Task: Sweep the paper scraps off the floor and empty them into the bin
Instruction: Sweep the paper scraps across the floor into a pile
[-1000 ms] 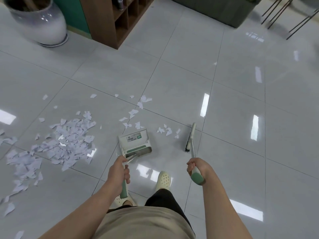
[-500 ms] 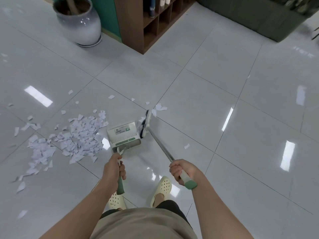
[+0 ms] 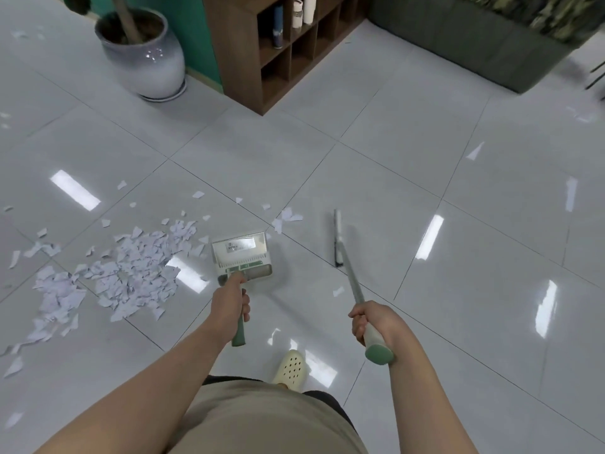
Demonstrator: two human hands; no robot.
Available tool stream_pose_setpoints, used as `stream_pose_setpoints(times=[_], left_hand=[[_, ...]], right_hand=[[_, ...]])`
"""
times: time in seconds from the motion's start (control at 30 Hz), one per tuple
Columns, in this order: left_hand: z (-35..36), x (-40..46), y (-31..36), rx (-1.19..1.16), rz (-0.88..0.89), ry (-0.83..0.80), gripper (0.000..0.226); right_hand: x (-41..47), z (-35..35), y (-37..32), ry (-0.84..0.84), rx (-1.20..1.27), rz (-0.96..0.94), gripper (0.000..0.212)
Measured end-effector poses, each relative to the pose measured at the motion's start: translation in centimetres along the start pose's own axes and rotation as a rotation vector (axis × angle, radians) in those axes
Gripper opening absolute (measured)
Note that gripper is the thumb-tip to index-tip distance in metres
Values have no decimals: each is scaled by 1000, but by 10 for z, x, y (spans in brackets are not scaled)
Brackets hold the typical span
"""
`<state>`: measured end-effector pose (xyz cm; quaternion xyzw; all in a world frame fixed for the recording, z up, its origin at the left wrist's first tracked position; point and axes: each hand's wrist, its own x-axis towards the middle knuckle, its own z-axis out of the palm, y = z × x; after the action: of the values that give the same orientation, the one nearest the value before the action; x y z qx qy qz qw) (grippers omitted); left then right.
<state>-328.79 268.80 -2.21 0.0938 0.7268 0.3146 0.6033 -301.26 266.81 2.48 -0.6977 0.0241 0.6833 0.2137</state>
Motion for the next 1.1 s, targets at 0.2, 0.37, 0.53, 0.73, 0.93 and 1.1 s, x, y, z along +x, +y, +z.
stream_pose_setpoints(times=[0.2, 0.37, 0.53, 0.73, 0.93, 1.1], left_hand=[[35, -4, 9, -76, -49, -36, 10], [28, -2, 15, -77, -97, -35, 20], [-13, 16, 34, -125, -94, 15, 20], [-86, 36, 58, -275, -154, 37, 17], [-167, 58, 86, -571, -208, 13, 11], [-190, 75, 92, -587, -182, -15, 11]], right_hand=[[10, -38, 8, 89, 116, 14, 16], [39, -22, 36, 118, 94, 102, 20], [50, 46, 62, -51, -18, 228, 13], [63, 142, 25, -232, -185, 272, 27], [87, 231, -57, -482, 96, 416, 48], [60, 297, -87, -390, -186, 266, 34]])
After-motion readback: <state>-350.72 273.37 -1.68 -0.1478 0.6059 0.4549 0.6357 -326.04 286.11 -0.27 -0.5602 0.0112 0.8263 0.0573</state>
